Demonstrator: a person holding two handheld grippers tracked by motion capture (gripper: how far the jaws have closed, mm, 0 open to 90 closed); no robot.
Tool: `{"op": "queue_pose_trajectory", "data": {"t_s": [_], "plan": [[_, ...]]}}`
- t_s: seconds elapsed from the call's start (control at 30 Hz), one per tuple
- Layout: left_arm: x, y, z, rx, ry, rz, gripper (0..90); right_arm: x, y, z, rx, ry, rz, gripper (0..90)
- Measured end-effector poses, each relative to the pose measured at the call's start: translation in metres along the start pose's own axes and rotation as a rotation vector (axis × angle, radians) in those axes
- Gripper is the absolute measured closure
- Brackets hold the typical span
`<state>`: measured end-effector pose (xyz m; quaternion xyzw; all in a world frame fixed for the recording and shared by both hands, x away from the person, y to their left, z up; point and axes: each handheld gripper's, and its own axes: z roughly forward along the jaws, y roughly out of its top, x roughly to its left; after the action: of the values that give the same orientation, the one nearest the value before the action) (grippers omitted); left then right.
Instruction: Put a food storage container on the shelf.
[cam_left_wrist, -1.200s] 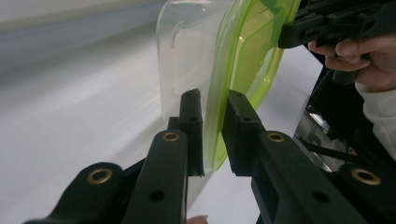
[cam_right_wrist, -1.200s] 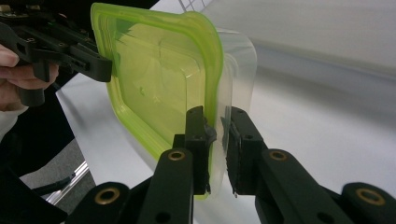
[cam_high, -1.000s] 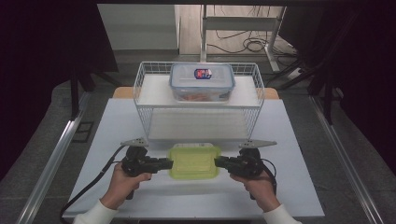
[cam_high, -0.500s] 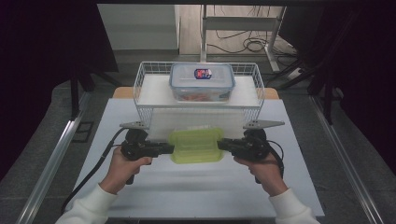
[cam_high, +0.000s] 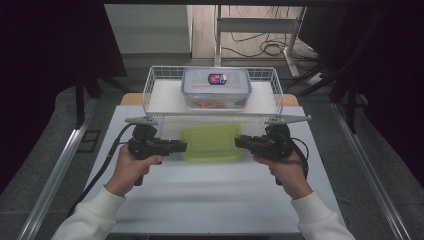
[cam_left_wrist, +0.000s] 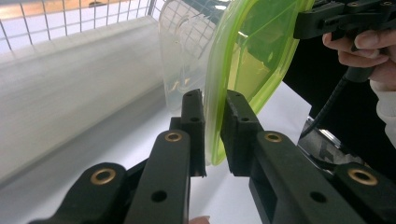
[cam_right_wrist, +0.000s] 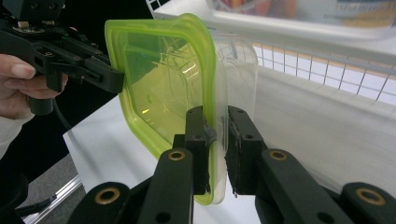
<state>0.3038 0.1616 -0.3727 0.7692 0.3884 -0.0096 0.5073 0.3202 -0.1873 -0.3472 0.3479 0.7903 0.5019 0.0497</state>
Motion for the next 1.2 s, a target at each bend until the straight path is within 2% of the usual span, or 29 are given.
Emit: {"op": "queue_pose_trajectory", "data": {"t_s": [0.1, 0.17, 0.37, 0.47, 0.5, 0.53, 0.63, 0.7, 0.73, 0.77, 0.83, 0.87, 0.97, 1.03, 1.07, 1.13, 1.2], "plan": [[-0.002, 0.006, -0.004, -0.008, -0.002, 0.005, 80.4, 0.000, 0.004, -0.002, -0.008, 0.006, -0.001, 79.4], [-0.005, 0.014, -0.008, -0.007, 0.011, 0.026, 80.4, 0.001, 0.011, -0.005, -0.012, 0.006, -0.004, 79.4], [-0.008, 0.032, -0.017, -0.022, 0.013, 0.053, 80.4, 0.002, 0.026, -0.010, -0.024, 0.005, -0.012, 79.4], [-0.011, 0.049, -0.024, -0.032, 0.030, 0.070, 80.4, 0.002, 0.040, -0.013, -0.029, 0.003, -0.012, 79.5], [-0.011, 0.049, -0.024, -0.032, 0.030, 0.070, 80.4, 0.002, 0.043, -0.014, -0.027, 0.001, -0.009, 79.4], [-0.012, 0.058, -0.028, -0.037, 0.036, 0.079, 80.4, 0.001, 0.047, -0.014, -0.030, 0.002, -0.008, 79.5], [-0.013, 0.066, -0.032, -0.041, 0.041, 0.089, 80.4, 0.002, 0.058, -0.016, -0.029, 0.001, -0.010, 79.4], [-0.014, 0.080, -0.038, -0.052, 0.048, 0.106, 80.4, 0.003, 0.067, -0.017, -0.032, -0.004, -0.012, 79.4], [-0.014, 0.080, -0.038, -0.052, 0.048, 0.106, 80.4, 0.003, 0.067, -0.017, -0.032, -0.004, -0.012, 79.4], [-0.014, 0.088, -0.041, -0.055, 0.047, 0.112, 80.4, 0.003, 0.076, -0.019, -0.035, -0.008, -0.016, 79.4], [-0.014, 0.092, -0.041, -0.056, 0.048, 0.112, 80.4, 0.003, 0.079, -0.020, -0.035, -0.009, -0.017, 79.4], [-0.013, 0.096, -0.042, -0.057, 0.046, 0.115, 80.4, 0.001, 0.087, -0.021, -0.036, -0.011, -0.015, 79.4], [-0.009, 0.109, -0.041, -0.062, 0.040, 0.113, 80.4, -0.002, 0.096, -0.023, -0.041, -0.010, -0.010, 79.4], [-0.006, 0.121, -0.039, -0.070, 0.040, 0.101, 80.4, -0.010, 0.110, -0.023, -0.036, -0.014, -0.004, 79.4], [-0.006, 0.121, -0.039, -0.070, 0.040, 0.101, 80.4, -0.012, 0.113, -0.023, -0.034, -0.017, -0.004, 79.4], [-0.002, 0.134, -0.036, -0.067, 0.044, 0.092, 80.4, -0.017, 0.122, -0.023, -0.027, -0.021, -0.001, 79.4], [0.002, 0.141, -0.034, -0.063, 0.042, 0.091, 80.4, -0.023, 0.132, -0.022, -0.017, -0.020, 0.004, 79.4]]}}
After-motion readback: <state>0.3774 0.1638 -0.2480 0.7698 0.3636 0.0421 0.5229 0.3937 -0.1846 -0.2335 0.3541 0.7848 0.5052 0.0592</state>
